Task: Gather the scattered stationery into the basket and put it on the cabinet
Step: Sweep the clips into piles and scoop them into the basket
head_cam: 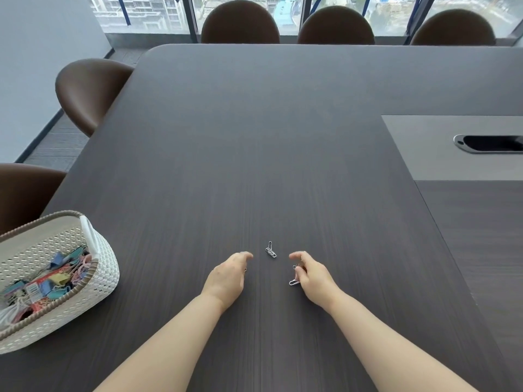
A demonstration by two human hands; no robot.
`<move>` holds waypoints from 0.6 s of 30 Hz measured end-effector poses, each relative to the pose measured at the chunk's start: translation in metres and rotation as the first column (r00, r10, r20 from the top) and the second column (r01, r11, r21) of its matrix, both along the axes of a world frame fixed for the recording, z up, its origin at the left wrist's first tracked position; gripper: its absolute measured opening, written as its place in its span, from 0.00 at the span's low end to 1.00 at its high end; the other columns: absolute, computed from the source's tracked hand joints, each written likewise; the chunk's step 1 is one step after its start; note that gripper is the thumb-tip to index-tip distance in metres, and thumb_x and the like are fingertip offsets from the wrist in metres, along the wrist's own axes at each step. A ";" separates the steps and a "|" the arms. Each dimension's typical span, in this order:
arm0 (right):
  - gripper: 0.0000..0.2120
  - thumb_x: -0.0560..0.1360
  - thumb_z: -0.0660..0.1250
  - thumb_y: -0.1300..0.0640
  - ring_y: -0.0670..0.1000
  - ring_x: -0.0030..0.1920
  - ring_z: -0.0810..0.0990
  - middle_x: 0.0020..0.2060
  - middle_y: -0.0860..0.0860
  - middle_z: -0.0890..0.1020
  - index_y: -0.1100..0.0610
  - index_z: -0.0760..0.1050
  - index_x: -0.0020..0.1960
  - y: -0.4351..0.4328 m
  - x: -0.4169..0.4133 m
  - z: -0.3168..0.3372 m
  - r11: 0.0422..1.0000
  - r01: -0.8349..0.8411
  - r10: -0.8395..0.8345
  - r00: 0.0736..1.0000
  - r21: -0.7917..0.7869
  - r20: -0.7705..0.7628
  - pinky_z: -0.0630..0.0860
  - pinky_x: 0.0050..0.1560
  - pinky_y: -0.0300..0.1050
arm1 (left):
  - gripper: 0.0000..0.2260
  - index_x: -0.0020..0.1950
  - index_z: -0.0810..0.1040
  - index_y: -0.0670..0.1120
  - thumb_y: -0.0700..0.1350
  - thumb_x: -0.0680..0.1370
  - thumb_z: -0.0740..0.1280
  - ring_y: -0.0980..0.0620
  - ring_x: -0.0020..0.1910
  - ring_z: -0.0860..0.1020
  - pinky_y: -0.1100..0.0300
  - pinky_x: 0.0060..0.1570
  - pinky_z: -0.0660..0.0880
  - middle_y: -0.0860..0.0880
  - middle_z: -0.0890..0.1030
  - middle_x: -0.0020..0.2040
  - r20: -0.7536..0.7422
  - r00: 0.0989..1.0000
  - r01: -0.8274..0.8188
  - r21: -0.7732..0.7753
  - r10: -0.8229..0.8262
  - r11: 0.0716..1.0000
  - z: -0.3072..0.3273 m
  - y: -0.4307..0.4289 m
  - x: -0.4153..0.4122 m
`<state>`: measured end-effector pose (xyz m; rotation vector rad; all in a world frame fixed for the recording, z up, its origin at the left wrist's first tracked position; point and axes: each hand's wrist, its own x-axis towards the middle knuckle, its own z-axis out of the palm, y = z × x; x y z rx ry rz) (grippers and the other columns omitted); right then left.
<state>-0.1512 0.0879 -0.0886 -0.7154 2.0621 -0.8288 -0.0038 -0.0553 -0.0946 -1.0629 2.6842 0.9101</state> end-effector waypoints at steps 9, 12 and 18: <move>0.07 0.73 0.63 0.56 0.44 0.33 0.69 0.29 0.44 0.70 0.49 0.69 0.37 0.006 0.001 0.001 0.993 -0.064 0.082 0.978 0.098 -0.190 0.66 0.35 0.39 | 0.08 0.52 0.72 0.48 0.49 0.79 0.57 0.50 0.47 0.77 0.60 0.41 0.65 0.54 0.78 0.51 0.036 0.999 -0.020 -0.149 0.025 0.989 0.003 -0.001 0.008; 0.02 0.73 0.67 0.52 0.42 0.35 0.70 0.31 0.42 0.68 0.47 0.74 0.44 0.010 -0.001 -0.001 0.975 -0.145 0.191 0.937 0.170 -0.294 0.65 0.40 0.38 | 0.13 0.60 0.71 0.52 0.56 0.78 0.59 0.52 0.51 0.78 0.59 0.45 0.70 0.56 0.78 0.55 0.090 0.996 -0.003 -0.215 0.023 0.977 0.002 -0.004 0.010; 0.07 0.76 0.63 0.51 0.48 0.41 0.72 0.37 0.43 0.71 0.48 0.67 0.41 0.010 0.001 -0.005 0.958 -0.162 0.234 0.920 0.236 -0.315 0.67 0.43 0.41 | 0.09 0.53 0.73 0.51 0.54 0.79 0.58 0.51 0.51 0.77 0.60 0.45 0.69 0.54 0.78 0.53 0.142 0.989 -0.023 -0.158 0.045 0.987 -0.002 -0.004 0.006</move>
